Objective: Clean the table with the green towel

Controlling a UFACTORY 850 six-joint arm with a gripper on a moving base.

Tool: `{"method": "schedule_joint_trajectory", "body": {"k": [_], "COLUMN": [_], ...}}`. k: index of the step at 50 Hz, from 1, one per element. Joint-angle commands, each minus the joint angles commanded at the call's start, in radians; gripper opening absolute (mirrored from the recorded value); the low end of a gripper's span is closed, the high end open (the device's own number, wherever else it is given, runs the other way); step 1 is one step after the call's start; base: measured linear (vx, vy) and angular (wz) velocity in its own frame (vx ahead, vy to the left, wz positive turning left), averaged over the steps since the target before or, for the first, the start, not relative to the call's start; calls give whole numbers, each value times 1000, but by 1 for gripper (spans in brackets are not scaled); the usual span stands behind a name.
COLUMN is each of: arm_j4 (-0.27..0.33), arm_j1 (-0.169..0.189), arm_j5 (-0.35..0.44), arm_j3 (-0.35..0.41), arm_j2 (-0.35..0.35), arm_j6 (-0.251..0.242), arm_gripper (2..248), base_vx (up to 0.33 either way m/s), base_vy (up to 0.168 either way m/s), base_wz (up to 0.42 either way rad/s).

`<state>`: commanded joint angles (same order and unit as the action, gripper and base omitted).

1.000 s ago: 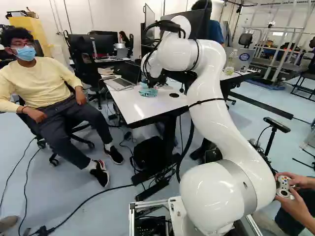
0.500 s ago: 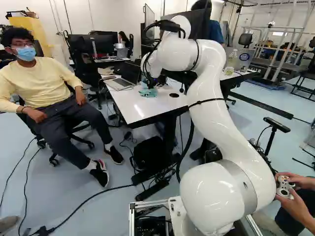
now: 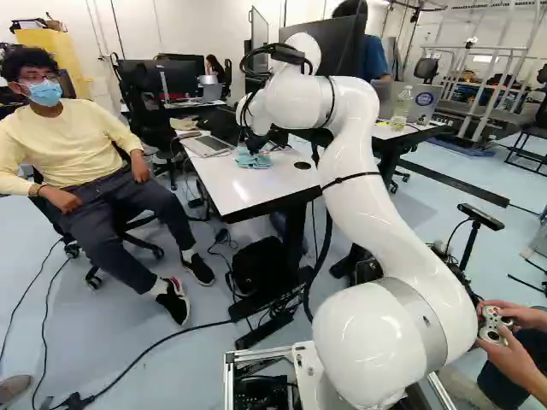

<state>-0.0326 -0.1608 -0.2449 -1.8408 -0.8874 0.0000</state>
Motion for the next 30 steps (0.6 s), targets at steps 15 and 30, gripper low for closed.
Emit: {"method": "schedule_joint_trajectory", "body": {"k": [15, 30], "arm_j4": [0, 0], "arm_j1": [24, 57], "arm_j5": [0, 0], "arm_j3": [-62, -36], "arm_j2": [-42, -25], "arm_j6": [0, 0], "arm_gripper": [25, 25], "base_vx": [0, 0], "base_vy": [0, 0], "base_wz": [0, 0]}}
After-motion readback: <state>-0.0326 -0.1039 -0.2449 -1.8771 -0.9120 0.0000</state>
